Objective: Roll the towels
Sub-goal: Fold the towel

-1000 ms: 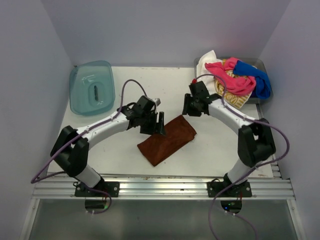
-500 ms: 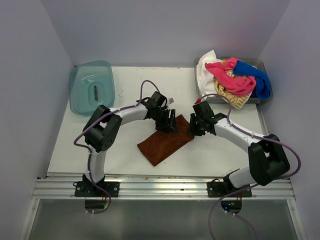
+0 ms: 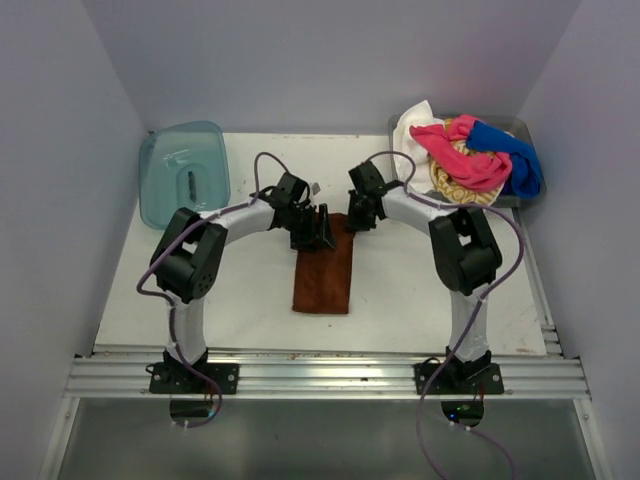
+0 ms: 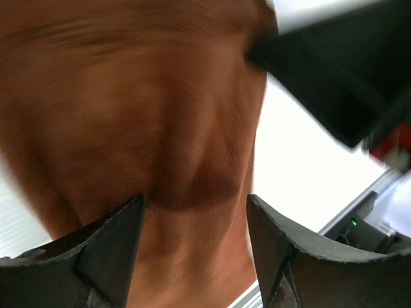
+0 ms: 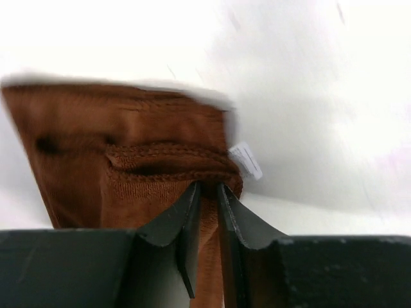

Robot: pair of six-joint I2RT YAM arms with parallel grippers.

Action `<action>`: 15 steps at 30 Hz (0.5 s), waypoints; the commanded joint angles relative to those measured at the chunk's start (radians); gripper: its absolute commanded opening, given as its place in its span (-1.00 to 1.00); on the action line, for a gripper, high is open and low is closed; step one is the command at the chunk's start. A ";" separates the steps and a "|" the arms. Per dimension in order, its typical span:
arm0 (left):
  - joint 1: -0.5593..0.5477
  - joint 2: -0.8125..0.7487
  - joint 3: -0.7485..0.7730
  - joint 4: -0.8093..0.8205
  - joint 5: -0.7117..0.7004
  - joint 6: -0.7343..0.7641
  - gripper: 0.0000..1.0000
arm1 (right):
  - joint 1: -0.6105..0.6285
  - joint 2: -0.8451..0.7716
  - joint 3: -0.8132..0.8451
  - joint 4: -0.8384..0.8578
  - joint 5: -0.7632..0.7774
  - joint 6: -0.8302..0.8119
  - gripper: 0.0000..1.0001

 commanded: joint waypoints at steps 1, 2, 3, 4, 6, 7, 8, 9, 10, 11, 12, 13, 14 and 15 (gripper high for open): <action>0.005 -0.098 0.050 -0.063 -0.066 0.041 0.39 | 0.000 0.085 0.200 -0.086 0.040 -0.049 -0.56; 0.005 -0.113 0.051 -0.081 -0.081 0.042 0.39 | 0.000 0.071 0.232 -0.087 0.029 -0.051 -0.54; 0.004 -0.142 0.062 -0.101 -0.095 0.041 0.38 | 0.003 0.051 0.229 -0.071 0.017 -0.053 -0.50; 0.005 -0.164 0.076 -0.138 -0.104 0.039 0.38 | 0.005 0.024 0.222 -0.070 0.011 -0.051 -0.41; -0.012 -0.270 0.059 -0.151 -0.136 0.030 0.41 | 0.014 -0.074 0.156 -0.056 0.024 -0.048 -0.27; -0.019 -0.306 0.041 -0.141 -0.150 0.018 0.42 | 0.018 -0.108 0.122 -0.047 0.027 -0.043 -0.21; -0.027 -0.340 0.018 -0.108 -0.146 0.012 0.42 | 0.028 -0.183 0.044 -0.038 0.023 -0.040 -0.20; -0.029 -0.383 -0.020 -0.098 -0.143 0.004 0.42 | 0.037 -0.216 0.006 -0.022 0.027 -0.037 -0.20; -0.027 -0.395 -0.036 -0.092 -0.143 -0.003 0.40 | 0.047 -0.248 -0.031 -0.022 0.035 -0.037 -0.20; -0.027 -0.400 -0.053 -0.088 -0.125 -0.008 0.39 | 0.072 -0.281 -0.100 -0.021 0.035 -0.033 -0.20; -0.029 -0.403 -0.090 -0.083 -0.111 -0.013 0.36 | 0.086 -0.332 -0.132 -0.019 0.041 -0.028 -0.21; -0.029 -0.403 -0.114 -0.053 -0.094 -0.029 0.34 | 0.101 -0.360 -0.162 -0.021 0.047 -0.025 -0.23; -0.033 -0.406 -0.140 -0.028 -0.062 -0.039 0.33 | 0.127 -0.383 -0.220 -0.024 0.050 -0.019 -0.24; -0.038 -0.406 -0.192 -0.004 -0.052 -0.051 0.31 | 0.136 -0.429 -0.249 -0.021 0.038 -0.001 -0.32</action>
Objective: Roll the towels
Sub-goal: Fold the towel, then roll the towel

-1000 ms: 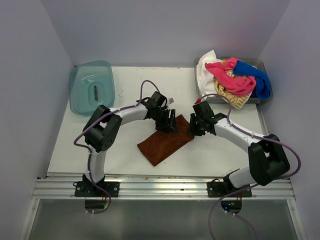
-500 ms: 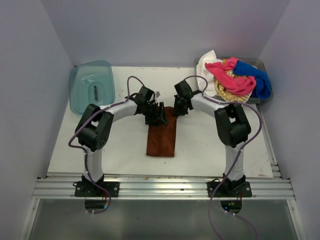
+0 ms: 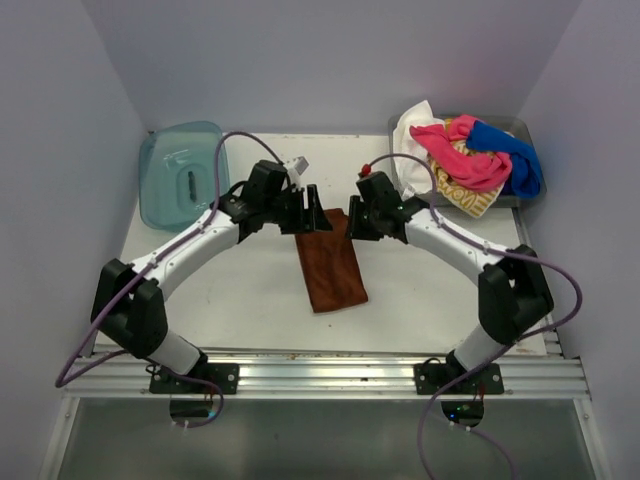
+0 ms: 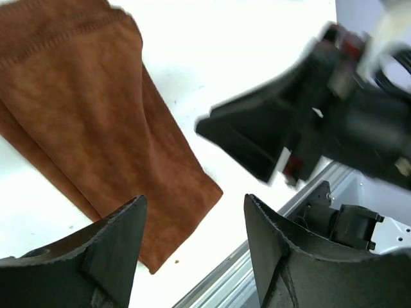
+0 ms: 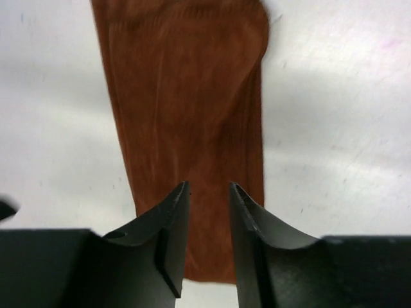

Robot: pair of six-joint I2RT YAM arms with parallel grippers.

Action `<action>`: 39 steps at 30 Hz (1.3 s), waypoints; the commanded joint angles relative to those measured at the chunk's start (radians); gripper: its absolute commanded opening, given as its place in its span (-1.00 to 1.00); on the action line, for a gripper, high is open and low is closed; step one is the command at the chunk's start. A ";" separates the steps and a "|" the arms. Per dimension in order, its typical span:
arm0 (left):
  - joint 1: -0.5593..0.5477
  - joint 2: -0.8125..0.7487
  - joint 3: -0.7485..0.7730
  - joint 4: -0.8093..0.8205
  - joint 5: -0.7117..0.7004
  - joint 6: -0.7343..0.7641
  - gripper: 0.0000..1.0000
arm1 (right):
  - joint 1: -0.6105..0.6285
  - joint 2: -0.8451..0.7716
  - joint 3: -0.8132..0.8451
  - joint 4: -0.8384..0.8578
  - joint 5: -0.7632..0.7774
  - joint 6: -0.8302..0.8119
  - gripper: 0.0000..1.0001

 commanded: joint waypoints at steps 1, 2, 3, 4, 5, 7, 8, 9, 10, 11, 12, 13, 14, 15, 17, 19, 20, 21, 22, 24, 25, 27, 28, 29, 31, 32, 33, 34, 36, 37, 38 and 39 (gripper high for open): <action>-0.017 0.035 -0.141 0.101 0.054 -0.065 0.30 | 0.058 -0.106 -0.118 -0.003 0.003 0.040 -0.36; -0.040 0.036 -0.161 0.123 0.065 -0.074 0.30 | 0.078 -0.123 -0.174 0.005 -0.003 0.054 -0.41; -0.054 0.044 -0.188 0.137 0.071 -0.082 0.29 | 0.089 -0.155 -0.196 0.013 -0.007 0.077 -0.49; -0.067 0.050 -0.199 0.149 0.073 -0.097 0.28 | 0.099 -0.166 -0.219 0.016 -0.007 0.088 -0.52; -0.095 0.055 -0.210 0.176 0.079 -0.100 0.28 | 0.116 -0.178 -0.260 0.020 -0.009 0.099 -0.56; -0.118 0.070 -0.236 0.198 0.085 -0.114 0.27 | 0.127 -0.193 -0.297 0.033 -0.021 0.128 -0.61; -0.133 0.078 -0.245 0.212 0.089 -0.116 0.27 | 0.132 -0.194 -0.329 0.040 -0.026 0.134 -0.62; -0.138 0.093 -0.263 0.213 0.085 -0.116 0.27 | 0.141 -0.192 -0.345 0.056 -0.024 0.140 -0.65; -0.140 0.104 -0.276 0.217 0.080 -0.116 0.26 | 0.144 -0.184 -0.356 0.062 -0.020 0.142 -0.72; -0.140 0.114 -0.287 0.218 0.067 -0.111 0.25 | 0.150 -0.165 -0.374 0.065 -0.012 0.142 -0.77; -0.140 0.137 -0.303 0.215 0.051 -0.103 0.25 | 0.152 -0.151 -0.385 0.077 -0.004 0.145 -0.81; -0.140 0.147 -0.310 0.210 0.044 -0.099 0.24 | 0.156 -0.137 -0.395 0.082 0.003 0.149 -0.84; -0.138 0.157 -0.314 0.206 0.036 -0.093 0.22 | 0.156 -0.112 -0.414 0.083 0.011 0.152 -0.86; -0.138 0.173 -0.319 0.201 0.024 -0.088 0.21 | 0.159 -0.108 -0.420 0.086 0.011 0.165 -0.89; -0.138 0.174 -0.319 0.177 0.013 -0.071 0.20 | 0.171 -0.132 -0.440 0.089 0.010 0.178 -0.90; -0.140 0.144 -0.319 0.155 -0.001 -0.053 0.20 | 0.188 -0.172 -0.451 0.086 0.023 0.198 -0.89; -0.140 0.127 -0.319 0.131 -0.007 -0.044 0.21 | 0.204 -0.193 -0.446 0.079 0.033 0.201 -0.89; -0.140 0.090 -0.313 0.112 -0.027 -0.034 0.22 | 0.211 -0.236 -0.443 0.056 0.060 0.209 -0.88; -0.140 0.072 -0.307 0.074 -0.038 -0.018 0.22 | 0.216 -0.255 -0.440 0.047 0.074 0.211 -0.88; -0.141 0.018 -0.297 0.040 -0.050 0.001 0.24 | 0.227 -0.305 -0.429 0.031 0.101 0.212 -0.86; -0.141 0.004 -0.297 0.014 -0.053 0.012 0.25 | 0.228 -0.312 -0.419 0.025 0.111 0.212 -0.86; -0.143 -0.031 -0.310 -0.001 -0.059 0.018 0.25 | 0.230 -0.312 -0.400 0.014 0.118 0.202 -0.85; -0.144 -0.037 -0.317 -0.007 -0.059 0.013 0.25 | 0.231 -0.303 -0.390 0.010 0.115 0.197 -0.85; -0.146 -0.046 -0.328 -0.006 -0.056 0.010 0.25 | 0.236 -0.292 -0.373 0.013 0.108 0.194 -0.85; -0.147 -0.063 -0.366 0.026 -0.033 -0.005 0.22 | 0.242 -0.249 -0.363 0.028 0.083 0.191 -0.85; -0.150 -0.068 -0.397 0.046 -0.006 -0.010 0.20 | 0.253 -0.235 -0.357 0.037 0.074 0.191 -0.85; -0.150 -0.062 -0.412 0.066 0.013 -0.013 0.19 | 0.256 -0.214 -0.354 0.056 0.065 0.189 -0.85; -0.152 -0.056 -0.428 0.116 0.036 -0.014 0.19 | 0.260 -0.194 -0.354 0.069 0.057 0.188 -0.84; -0.153 -0.016 -0.468 0.160 0.068 -0.017 0.18 | 0.267 -0.122 -0.363 0.114 0.048 0.188 -0.85; -0.153 0.005 -0.474 0.177 0.065 -0.020 0.13 | 0.267 -0.100 -0.365 0.123 0.043 0.186 -0.85; -0.153 0.025 -0.478 0.177 0.063 -0.019 0.01 | 0.267 -0.056 -0.362 0.126 0.039 0.186 -0.86; -0.155 0.056 -0.481 0.178 0.054 -0.017 -0.02 | 0.270 -0.043 -0.360 0.131 0.033 0.189 -0.88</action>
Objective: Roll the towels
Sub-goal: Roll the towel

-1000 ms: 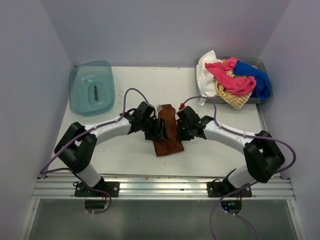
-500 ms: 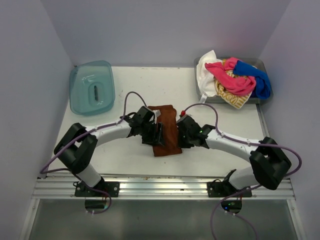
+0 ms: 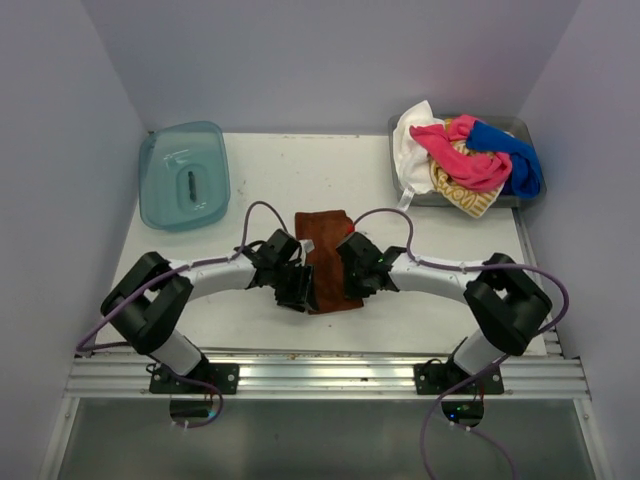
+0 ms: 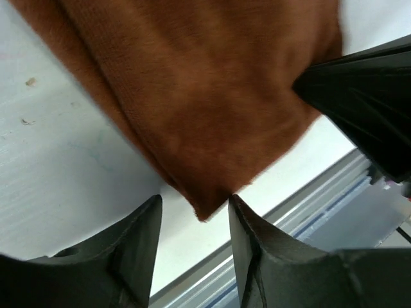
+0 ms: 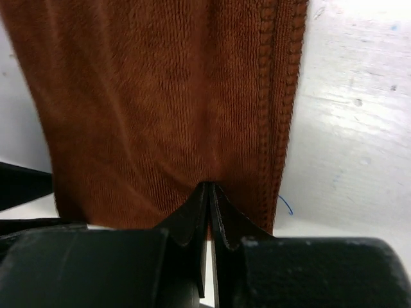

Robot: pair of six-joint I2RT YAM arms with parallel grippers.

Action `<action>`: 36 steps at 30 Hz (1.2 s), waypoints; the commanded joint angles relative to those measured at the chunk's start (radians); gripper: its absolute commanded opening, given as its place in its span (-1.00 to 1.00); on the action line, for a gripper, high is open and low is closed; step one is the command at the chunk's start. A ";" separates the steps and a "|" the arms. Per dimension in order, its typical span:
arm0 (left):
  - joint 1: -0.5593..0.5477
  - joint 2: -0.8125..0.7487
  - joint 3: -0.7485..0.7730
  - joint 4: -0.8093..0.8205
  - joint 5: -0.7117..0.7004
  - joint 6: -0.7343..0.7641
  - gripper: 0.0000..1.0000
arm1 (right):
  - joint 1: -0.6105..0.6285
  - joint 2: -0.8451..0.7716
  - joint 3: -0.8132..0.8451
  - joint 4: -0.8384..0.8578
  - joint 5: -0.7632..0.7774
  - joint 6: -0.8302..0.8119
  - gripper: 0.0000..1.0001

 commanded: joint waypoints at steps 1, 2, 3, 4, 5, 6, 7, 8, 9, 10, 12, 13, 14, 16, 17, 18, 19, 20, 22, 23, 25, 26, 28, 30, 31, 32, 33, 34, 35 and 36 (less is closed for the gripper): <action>-0.007 0.067 -0.020 0.066 0.019 0.010 -0.03 | 0.007 0.064 0.023 0.042 -0.022 0.006 -0.88; -0.008 0.073 -0.018 0.058 -0.005 0.012 -0.07 | 0.014 0.061 0.025 0.039 -0.025 0.012 -0.89; -0.008 0.079 -0.015 0.046 -0.019 0.015 -0.10 | 0.016 0.050 0.027 0.027 -0.025 0.012 -0.89; -0.008 0.079 -0.012 0.020 -0.034 0.023 -0.12 | 0.021 0.032 0.024 0.024 -0.017 0.014 -0.89; -0.008 0.078 -0.003 0.005 -0.048 0.026 -0.18 | 0.024 0.012 0.017 0.014 -0.005 0.018 -0.88; -0.008 0.069 0.003 -0.011 -0.074 0.030 -0.20 | 0.024 -0.043 0.013 0.002 0.018 0.023 -0.86; -0.008 0.061 0.005 -0.027 -0.084 0.035 -0.21 | 0.024 -0.068 0.008 -0.006 0.035 0.023 -0.85; -0.008 0.052 0.009 -0.031 -0.094 0.035 -0.27 | 0.024 -0.096 0.002 -0.016 0.052 0.023 -0.82; -0.008 0.032 0.009 -0.035 -0.094 0.035 -0.28 | 0.024 -0.117 0.000 -0.042 0.064 0.023 -0.76; -0.008 0.024 0.011 -0.044 -0.096 0.032 -0.28 | 0.024 -0.148 -0.001 -0.056 0.092 0.021 -0.71; -0.008 0.003 0.009 -0.051 -0.098 0.026 -0.28 | 0.024 -0.165 -0.004 -0.087 0.100 0.015 -0.54; -0.008 -0.005 0.006 -0.055 -0.099 0.018 -0.28 | 0.024 -0.174 -0.007 -0.091 0.097 0.015 -0.50; -0.008 -0.013 -0.003 -0.054 -0.099 0.014 -0.28 | 0.024 -0.177 -0.024 -0.088 0.089 0.015 -0.46; -0.008 -0.036 -0.012 -0.048 -0.098 0.001 -0.28 | 0.024 -0.177 -0.047 -0.085 0.072 0.015 -0.31; -0.008 -0.040 -0.021 -0.044 -0.093 0.000 -0.19 | 0.024 -0.176 -0.055 -0.085 0.066 0.017 -0.28; -0.008 -0.046 -0.023 -0.043 -0.091 -0.002 -0.10 | 0.024 -0.177 -0.062 -0.079 0.058 0.017 -0.22; -0.008 -0.050 -0.026 -0.043 -0.091 -0.009 0.02 | 0.024 -0.180 -0.075 -0.075 0.040 0.017 -0.21; -0.008 -0.051 -0.031 -0.040 -0.085 -0.011 0.06 | 0.024 -0.183 -0.081 -0.072 0.031 0.018 -0.19; -0.010 -0.056 -0.038 -0.035 -0.084 -0.017 0.11 | 0.024 -0.194 -0.101 -0.043 0.003 0.020 -0.13; -0.010 -0.057 -0.043 -0.031 -0.082 -0.019 0.11 | 0.024 -0.203 -0.110 -0.029 -0.024 0.020 -0.12; -0.010 -0.057 -0.049 -0.017 -0.081 -0.022 0.05 | 0.024 -0.203 -0.121 0.004 -0.040 0.015 -0.12; -0.010 -0.056 -0.055 -0.012 -0.073 -0.023 -0.03 | 0.024 -0.193 -0.118 0.002 -0.038 0.005 -0.12; -0.010 -0.047 -0.058 0.002 -0.070 -0.026 -0.09 | 0.024 -0.180 -0.110 -0.001 -0.034 -0.003 -0.14; -0.010 -0.036 -0.064 0.014 -0.064 -0.032 -0.11 | 0.024 -0.167 -0.116 0.016 -0.037 -0.002 -0.14; -0.010 -0.033 -0.066 0.023 -0.061 -0.036 -0.12 | 0.025 -0.160 -0.118 0.022 -0.037 -0.002 -0.15; -0.010 -0.031 -0.066 0.026 -0.058 -0.039 -0.13 | 0.024 -0.154 -0.119 0.024 -0.034 -0.002 -0.16; -0.010 -0.031 -0.066 0.029 -0.058 -0.039 -0.15 | 0.024 -0.140 -0.119 0.028 -0.032 -0.003 -0.19; -0.010 -0.031 -0.067 0.032 -0.058 -0.040 -0.17 | 0.024 -0.136 -0.121 0.034 -0.029 -0.003 -0.21; -0.010 -0.031 -0.064 0.032 -0.061 -0.039 -0.22 | 0.024 -0.130 -0.121 0.037 -0.028 -0.003 -0.26; -0.010 -0.030 -0.061 0.031 -0.064 -0.039 -0.29 | 0.024 -0.124 -0.121 0.043 -0.026 -0.003 -0.28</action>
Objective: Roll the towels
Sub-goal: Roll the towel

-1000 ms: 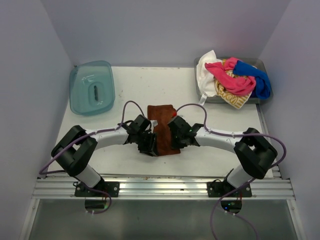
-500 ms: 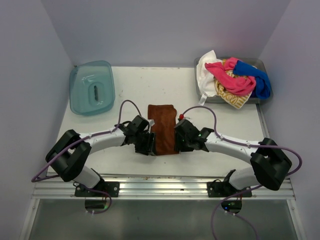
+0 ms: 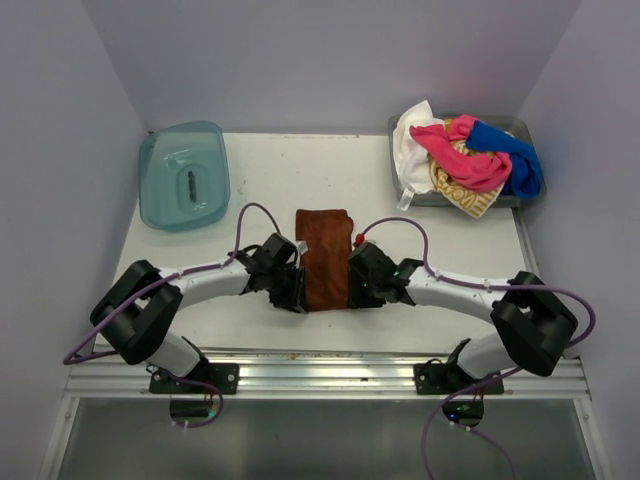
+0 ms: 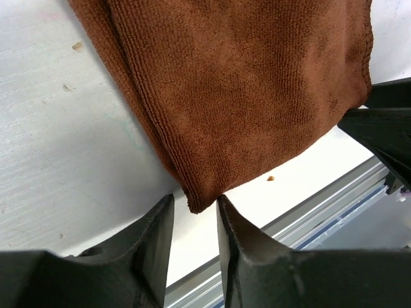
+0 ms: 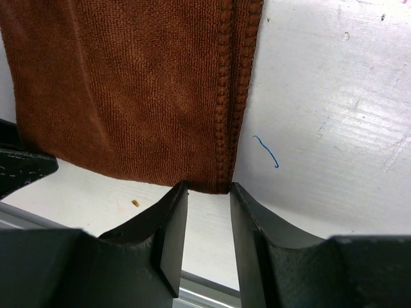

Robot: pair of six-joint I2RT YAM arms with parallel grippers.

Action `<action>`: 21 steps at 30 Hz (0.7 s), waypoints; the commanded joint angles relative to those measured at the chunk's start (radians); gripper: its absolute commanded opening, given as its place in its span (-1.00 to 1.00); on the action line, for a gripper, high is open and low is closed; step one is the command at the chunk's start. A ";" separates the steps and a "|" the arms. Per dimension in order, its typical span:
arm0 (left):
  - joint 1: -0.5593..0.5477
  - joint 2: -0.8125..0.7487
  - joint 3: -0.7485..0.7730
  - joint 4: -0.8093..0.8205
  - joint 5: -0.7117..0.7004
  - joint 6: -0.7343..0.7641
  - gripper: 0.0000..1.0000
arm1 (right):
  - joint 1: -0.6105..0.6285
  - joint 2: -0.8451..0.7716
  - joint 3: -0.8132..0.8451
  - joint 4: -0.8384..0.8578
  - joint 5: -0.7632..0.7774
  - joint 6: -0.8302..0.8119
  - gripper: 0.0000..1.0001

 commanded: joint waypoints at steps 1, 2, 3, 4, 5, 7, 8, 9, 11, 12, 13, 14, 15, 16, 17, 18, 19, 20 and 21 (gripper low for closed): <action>-0.002 0.004 -0.003 0.038 0.000 -0.007 -0.38 | 0.004 0.025 0.002 0.044 0.003 -0.010 -0.30; -0.002 0.009 0.001 0.038 0.000 -0.005 -0.52 | 0.003 0.028 0.005 0.044 0.000 -0.010 -0.33; -0.002 0.013 0.004 0.035 -0.005 -0.004 -0.59 | 0.003 0.030 0.006 0.048 0.000 -0.010 -0.39; -0.002 0.016 0.006 0.038 -0.005 -0.004 -0.66 | 0.003 0.030 0.008 0.048 0.000 -0.010 -0.43; -0.002 0.019 0.009 0.038 -0.006 -0.004 -0.86 | 0.003 0.025 0.009 0.047 0.007 -0.009 -0.52; -0.002 0.019 0.015 0.032 -0.012 -0.008 -1.00 | 0.003 0.019 0.014 0.039 0.021 -0.007 -0.66; -0.002 0.013 0.024 0.027 -0.028 -0.010 -1.00 | 0.003 0.010 0.017 0.033 0.041 -0.007 -0.77; -0.002 0.009 0.027 0.021 -0.034 -0.012 -1.00 | 0.003 0.005 0.020 0.019 0.049 -0.007 -0.84; -0.002 -0.011 0.046 0.001 -0.054 -0.019 -1.00 | 0.003 -0.015 0.029 0.006 0.070 -0.009 -1.00; -0.002 -0.020 0.050 -0.005 -0.057 -0.021 -1.00 | 0.003 -0.024 0.032 -0.004 0.079 -0.009 -1.00; -0.002 -0.030 0.061 -0.014 -0.058 -0.028 -1.00 | 0.003 -0.029 0.040 -0.011 0.087 -0.010 -1.00; -0.002 -0.050 0.066 -0.020 -0.064 -0.030 -1.00 | 0.003 -0.038 0.046 -0.017 0.098 -0.012 -1.00; -0.002 -0.059 0.073 -0.025 -0.068 -0.031 -1.00 | 0.003 -0.049 0.054 -0.040 0.112 -0.013 -1.00; -0.002 -0.067 0.086 -0.042 -0.072 -0.044 -1.00 | 0.003 -0.055 0.071 -0.048 0.118 -0.015 -1.00; -0.001 -0.079 0.090 -0.043 -0.074 -0.048 -1.00 | 0.003 -0.059 0.078 -0.054 0.124 -0.021 -1.00; 0.001 -0.083 0.095 -0.046 -0.071 -0.054 -1.00 | 0.003 -0.061 0.089 -0.068 0.130 -0.024 -1.00; 0.010 -0.085 0.107 -0.052 -0.065 -0.062 -1.00 | 0.003 -0.058 0.110 -0.073 0.144 -0.029 -1.00; 0.013 -0.084 0.113 -0.056 -0.049 -0.065 -1.00 | 0.003 -0.055 0.123 -0.080 0.150 -0.041 -1.00; 0.018 -0.085 0.119 -0.056 -0.048 -0.068 -1.00 | 0.003 -0.049 0.135 -0.097 0.158 -0.047 -1.00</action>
